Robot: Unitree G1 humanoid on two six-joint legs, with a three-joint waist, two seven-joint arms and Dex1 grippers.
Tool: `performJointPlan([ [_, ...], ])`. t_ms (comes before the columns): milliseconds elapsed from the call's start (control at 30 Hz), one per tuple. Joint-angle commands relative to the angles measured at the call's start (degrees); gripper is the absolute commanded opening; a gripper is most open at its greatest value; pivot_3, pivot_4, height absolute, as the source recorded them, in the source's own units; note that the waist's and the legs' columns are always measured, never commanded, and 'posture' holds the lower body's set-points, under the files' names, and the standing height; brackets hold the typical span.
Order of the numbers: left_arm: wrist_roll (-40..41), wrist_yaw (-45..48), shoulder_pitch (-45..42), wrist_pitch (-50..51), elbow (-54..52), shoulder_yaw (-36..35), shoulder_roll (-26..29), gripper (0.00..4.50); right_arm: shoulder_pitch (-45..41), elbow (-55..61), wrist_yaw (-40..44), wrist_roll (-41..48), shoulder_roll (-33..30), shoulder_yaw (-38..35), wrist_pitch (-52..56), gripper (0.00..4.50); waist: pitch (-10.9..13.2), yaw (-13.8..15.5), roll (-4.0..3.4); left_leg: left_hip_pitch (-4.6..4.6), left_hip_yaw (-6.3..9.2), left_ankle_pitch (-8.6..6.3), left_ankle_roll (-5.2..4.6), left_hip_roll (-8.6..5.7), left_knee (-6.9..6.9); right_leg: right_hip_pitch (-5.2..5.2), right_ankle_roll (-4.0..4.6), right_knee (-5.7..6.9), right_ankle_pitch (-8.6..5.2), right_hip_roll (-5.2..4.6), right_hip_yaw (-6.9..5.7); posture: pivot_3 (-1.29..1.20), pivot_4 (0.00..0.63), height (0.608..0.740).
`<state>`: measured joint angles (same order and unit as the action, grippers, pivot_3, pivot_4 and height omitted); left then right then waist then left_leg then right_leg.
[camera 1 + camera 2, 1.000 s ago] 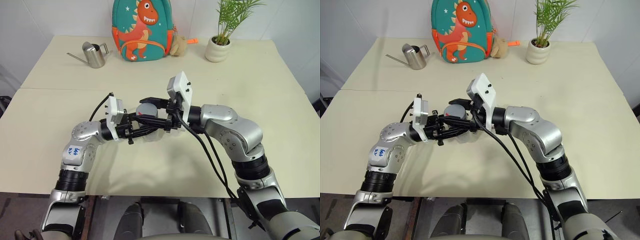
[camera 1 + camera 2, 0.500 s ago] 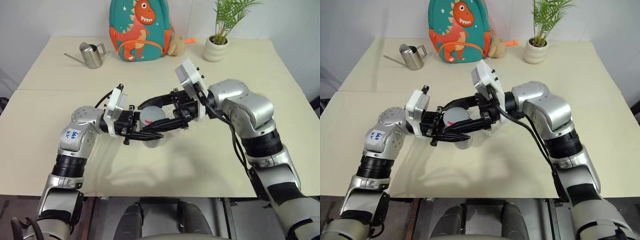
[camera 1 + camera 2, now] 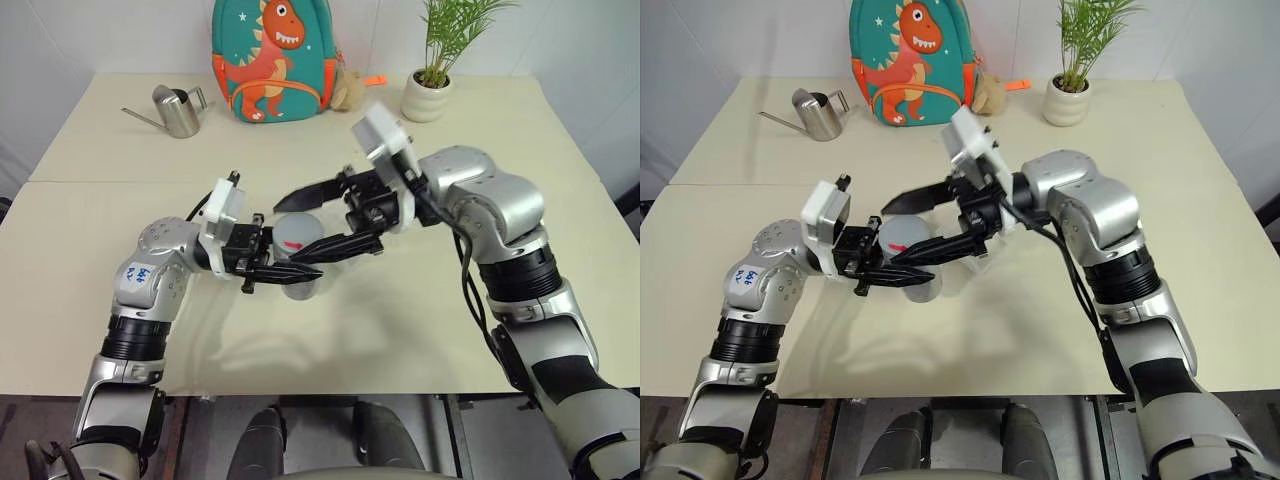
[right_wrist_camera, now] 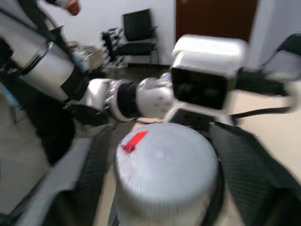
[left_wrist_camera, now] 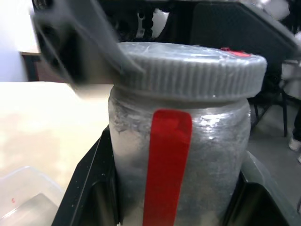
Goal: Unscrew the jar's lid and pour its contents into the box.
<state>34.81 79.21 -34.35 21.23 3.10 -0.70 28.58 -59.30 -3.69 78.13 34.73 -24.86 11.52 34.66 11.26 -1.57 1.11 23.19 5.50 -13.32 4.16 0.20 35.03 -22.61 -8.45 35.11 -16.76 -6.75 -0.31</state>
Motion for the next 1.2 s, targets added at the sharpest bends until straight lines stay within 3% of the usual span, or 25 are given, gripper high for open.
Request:
performJointPlan([
  [33,1.28,-1.09,1.04,-0.48,-1.45,-2.53,1.11,1.95,-1.07,0.92,-1.99,-0.12,-0.47,-3.81,-1.91,4.48,0.0,0.0,0.0,0.0,0.0,0.0,0.0,0.0,0.0,0.0,0.0,0.0,0.0,0.0,0.0,0.0,0.15,0.74],
  [200,0.56,-4.87,1.99,-2.0,-1.67,-4.28,0.55,1.95,1.44,3.94,-7.87,-1.21,-0.29,-5.63,-1.25,4.48,0.0,0.03,0.0,0.0,0.0,0.0,0.0,0.0,-0.01,0.0,0.0,0.0,0.0,0.0,0.0,0.0,0.15,0.74],
  [533,-2.18,-8.32,0.07,-6.26,1.71,-2.65,-2.83,1.95,4.88,11.29,-20.42,-4.07,5.07,-1.25,3.78,4.48,0.0,0.03,0.0,0.0,-0.02,0.0,0.02,0.0,0.02,-0.04,0.0,0.03,0.0,0.01,0.05,0.0,0.15,0.74],
  [900,-2.49,-8.37,-0.55,-6.59,2.74,-1.79,-3.07,1.95,3.41,7.67,-22.43,-6.48,6.22,-0.93,2.5,4.48,0.0,-0.02,0.0,0.0,-0.03,0.0,0.01,0.0,0.01,-0.04,0.0,0.06,0.0,0.01,0.06,0.0,0.15,0.74],
  [1200,-1.78,-8.51,0.21,-6.38,1.82,-1.78,-2.95,1.95,2.78,1.3,-19.51,-8.75,0.52,-3.78,-2.34,4.48,0.0,0.05,0.0,0.0,-0.04,0.0,0.01,0.0,0.0,-0.04,0.0,0.05,0.0,0.01,0.06,0.0,0.15,0.74],
])
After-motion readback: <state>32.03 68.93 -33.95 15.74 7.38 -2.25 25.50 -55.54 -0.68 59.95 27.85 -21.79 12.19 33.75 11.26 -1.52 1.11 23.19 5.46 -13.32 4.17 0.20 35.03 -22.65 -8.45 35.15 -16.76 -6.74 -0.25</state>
